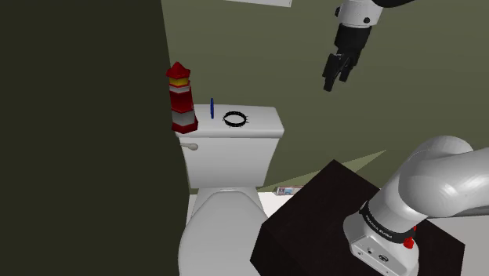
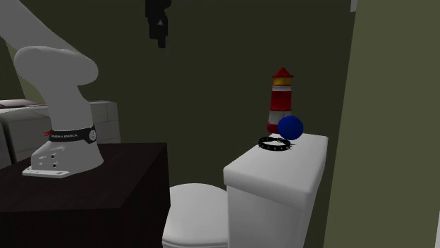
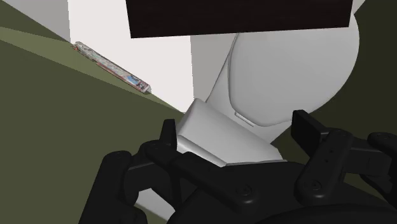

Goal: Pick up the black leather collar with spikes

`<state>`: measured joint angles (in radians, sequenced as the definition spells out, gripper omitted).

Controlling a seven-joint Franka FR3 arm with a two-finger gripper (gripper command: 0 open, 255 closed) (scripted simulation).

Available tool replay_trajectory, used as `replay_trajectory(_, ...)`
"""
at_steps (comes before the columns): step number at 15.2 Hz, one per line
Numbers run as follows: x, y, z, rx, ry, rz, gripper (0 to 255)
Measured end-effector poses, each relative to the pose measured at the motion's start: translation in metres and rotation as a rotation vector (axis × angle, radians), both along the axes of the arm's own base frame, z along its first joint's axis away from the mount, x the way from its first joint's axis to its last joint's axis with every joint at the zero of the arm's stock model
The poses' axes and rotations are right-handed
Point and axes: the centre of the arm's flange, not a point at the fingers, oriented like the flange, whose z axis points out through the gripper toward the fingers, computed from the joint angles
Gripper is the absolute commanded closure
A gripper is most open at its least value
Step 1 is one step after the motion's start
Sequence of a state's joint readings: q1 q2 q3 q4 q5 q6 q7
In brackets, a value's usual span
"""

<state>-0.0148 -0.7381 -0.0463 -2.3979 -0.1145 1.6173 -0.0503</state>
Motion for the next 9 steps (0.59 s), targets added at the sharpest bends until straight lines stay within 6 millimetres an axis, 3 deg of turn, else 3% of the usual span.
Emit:
replay_trajectory(3, 0.013, 0.002, -0.008, 0.002, 0.0, -0.014, 0)
replay_trajectory(9, 0.07, 0.008, -0.055, 0.013, -0.003, -0.08, 0)
